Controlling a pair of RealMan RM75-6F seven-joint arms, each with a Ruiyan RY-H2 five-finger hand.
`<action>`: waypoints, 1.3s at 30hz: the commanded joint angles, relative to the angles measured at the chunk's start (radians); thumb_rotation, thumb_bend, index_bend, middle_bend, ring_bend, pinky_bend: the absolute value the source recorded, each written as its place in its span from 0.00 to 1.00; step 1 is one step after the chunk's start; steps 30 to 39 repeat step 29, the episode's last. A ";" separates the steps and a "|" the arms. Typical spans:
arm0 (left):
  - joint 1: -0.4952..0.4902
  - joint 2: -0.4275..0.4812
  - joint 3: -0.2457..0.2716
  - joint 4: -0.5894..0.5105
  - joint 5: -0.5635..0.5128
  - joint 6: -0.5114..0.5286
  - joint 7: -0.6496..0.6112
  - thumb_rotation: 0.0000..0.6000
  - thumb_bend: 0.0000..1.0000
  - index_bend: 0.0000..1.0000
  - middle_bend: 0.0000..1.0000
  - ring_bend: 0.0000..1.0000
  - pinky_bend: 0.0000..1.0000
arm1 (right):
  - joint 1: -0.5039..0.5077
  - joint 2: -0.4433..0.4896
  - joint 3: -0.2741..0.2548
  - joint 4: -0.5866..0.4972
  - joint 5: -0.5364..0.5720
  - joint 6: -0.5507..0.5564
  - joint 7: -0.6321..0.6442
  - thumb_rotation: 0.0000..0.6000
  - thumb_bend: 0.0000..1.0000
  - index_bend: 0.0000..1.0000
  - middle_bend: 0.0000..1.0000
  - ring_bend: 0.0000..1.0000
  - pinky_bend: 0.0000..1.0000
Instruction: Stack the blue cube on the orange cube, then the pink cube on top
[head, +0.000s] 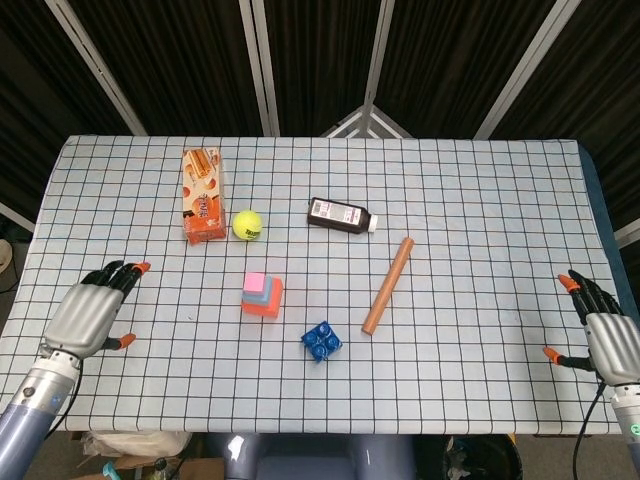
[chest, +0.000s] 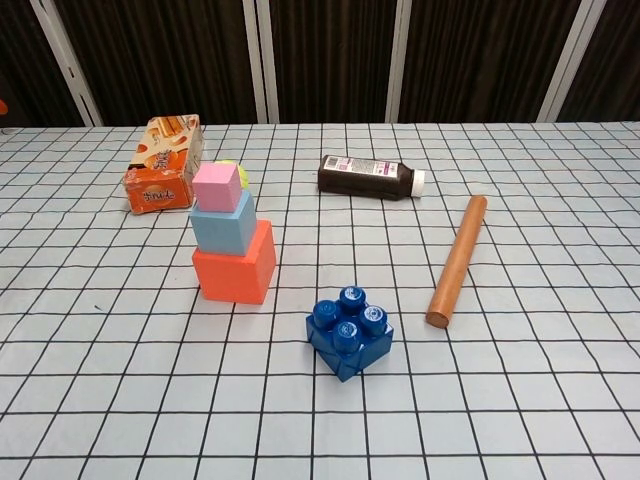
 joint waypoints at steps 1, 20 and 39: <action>0.126 -0.119 0.033 0.158 0.137 0.113 -0.098 1.00 0.17 0.08 0.11 0.09 0.18 | -0.006 -0.008 0.005 -0.003 -0.003 0.017 -0.019 1.00 0.13 0.00 0.02 0.06 0.13; 0.277 -0.269 -0.031 0.458 0.338 0.286 -0.305 1.00 0.17 0.14 0.13 0.09 0.16 | -0.016 -0.067 0.026 0.036 -0.036 0.104 -0.098 1.00 0.13 0.00 0.01 0.06 0.13; 0.300 -0.259 -0.050 0.430 0.309 0.242 -0.268 1.00 0.17 0.14 0.15 0.09 0.16 | -0.009 -0.060 0.026 0.021 -0.023 0.080 -0.103 1.00 0.13 0.00 0.02 0.06 0.13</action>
